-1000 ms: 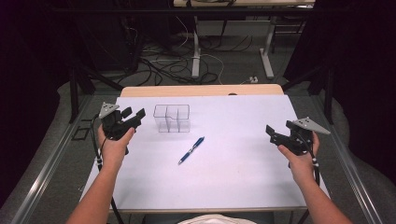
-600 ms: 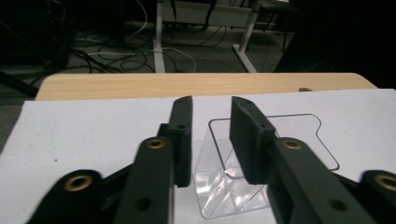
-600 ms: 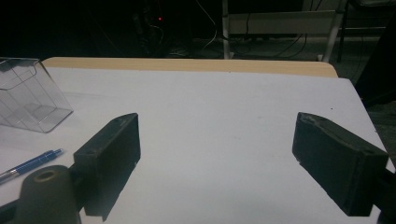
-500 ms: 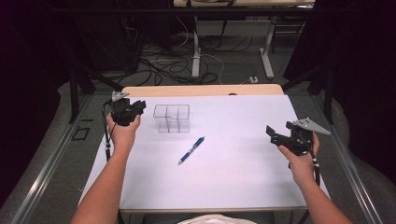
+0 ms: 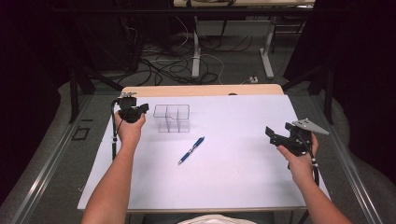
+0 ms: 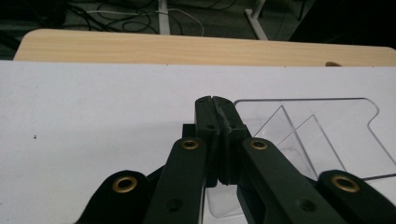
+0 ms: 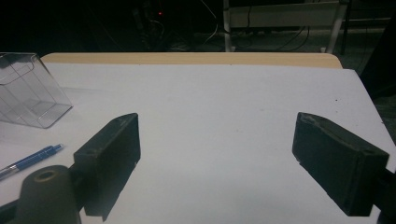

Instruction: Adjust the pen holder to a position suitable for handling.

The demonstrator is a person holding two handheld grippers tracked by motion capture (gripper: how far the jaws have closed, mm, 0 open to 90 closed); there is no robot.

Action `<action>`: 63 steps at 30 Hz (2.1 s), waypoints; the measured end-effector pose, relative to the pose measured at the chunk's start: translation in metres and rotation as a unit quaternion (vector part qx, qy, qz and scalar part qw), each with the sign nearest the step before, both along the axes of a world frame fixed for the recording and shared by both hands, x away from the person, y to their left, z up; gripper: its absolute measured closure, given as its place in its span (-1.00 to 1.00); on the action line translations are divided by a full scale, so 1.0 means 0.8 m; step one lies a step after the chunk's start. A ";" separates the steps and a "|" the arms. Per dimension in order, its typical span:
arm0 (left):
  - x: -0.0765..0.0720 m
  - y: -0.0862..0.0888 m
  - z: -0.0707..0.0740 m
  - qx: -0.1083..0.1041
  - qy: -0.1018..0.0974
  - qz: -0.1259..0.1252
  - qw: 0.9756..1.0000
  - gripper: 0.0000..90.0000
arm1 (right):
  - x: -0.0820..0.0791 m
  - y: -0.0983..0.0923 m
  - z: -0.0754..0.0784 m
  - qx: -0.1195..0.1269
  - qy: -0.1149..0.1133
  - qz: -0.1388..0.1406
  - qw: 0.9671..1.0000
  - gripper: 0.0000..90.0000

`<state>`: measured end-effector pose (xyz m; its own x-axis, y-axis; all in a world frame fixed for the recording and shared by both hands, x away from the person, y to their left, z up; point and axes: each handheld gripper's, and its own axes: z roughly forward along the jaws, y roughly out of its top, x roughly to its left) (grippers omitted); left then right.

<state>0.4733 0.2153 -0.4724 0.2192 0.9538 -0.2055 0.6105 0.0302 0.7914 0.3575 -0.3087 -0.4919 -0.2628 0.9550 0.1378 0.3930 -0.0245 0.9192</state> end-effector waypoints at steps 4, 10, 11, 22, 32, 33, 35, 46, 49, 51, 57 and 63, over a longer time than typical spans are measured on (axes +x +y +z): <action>0.007 -0.001 -0.009 0.001 0.016 -0.004 1.000 1.00 | 0.000 0.001 0.000 0.001 -0.001 0.001 1.000 -0.67; 0.011 -0.004 -0.014 -0.009 0.027 -0.008 1.000 1.00 | 0.001 0.002 -0.001 0.002 -0.001 0.005 1.000 -0.67; 0.011 -0.005 -0.014 -0.008 0.029 -0.009 0.999 1.00 | 0.001 0.001 -0.001 -0.004 -0.002 0.004 1.000 -0.67; 0.013 -0.018 -0.021 0.001 0.041 -0.010 0.999 1.00 | 0.001 0.001 -0.002 -0.007 0.001 0.006 1.000 -0.66; 0.012 -0.018 -0.021 -0.005 0.044 -0.008 0.999 1.00 | 0.001 0.002 -0.002 -0.003 0.003 0.006 1.000 -0.67; 0.011 -0.018 -0.021 -0.005 0.045 -0.005 0.999 1.00 | 0.001 0.002 -0.002 -0.003 0.003 0.006 1.000 -0.66; 0.010 -0.018 -0.021 -0.006 0.047 -0.004 0.999 1.00 | 0.001 0.002 -0.002 -0.003 0.003 0.006 1.000 -0.66; 0.008 -0.031 -0.021 -0.012 0.046 -0.015 0.999 1.00 | 0.002 0.004 -0.003 -0.003 0.003 0.011 1.000 -0.67; 0.008 -0.039 -0.022 -0.012 0.046 -0.021 0.999 1.00 | 0.001 0.005 -0.003 -0.004 0.005 0.010 1.000 -0.67; 0.008 -0.045 -0.023 -0.013 0.042 -0.025 0.999 1.00 | 0.002 0.005 -0.003 0.002 0.006 0.010 1.000 -0.66; 0.006 -0.064 -0.022 -0.015 0.047 -0.041 0.998 1.00 | 0.001 0.005 -0.003 0.003 0.008 0.010 1.000 -0.66; 0.009 -0.080 -0.025 -0.021 0.039 -0.039 0.998 1.00 | 0.002 0.006 -0.004 -0.001 0.007 0.013 1.000 -0.66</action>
<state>0.4803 0.1516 -0.4921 0.2749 0.9242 -0.2651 0.6718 0.0126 0.7406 0.3587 -0.3041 -0.4949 -0.2859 0.9480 0.1398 0.4065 -0.0121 0.9136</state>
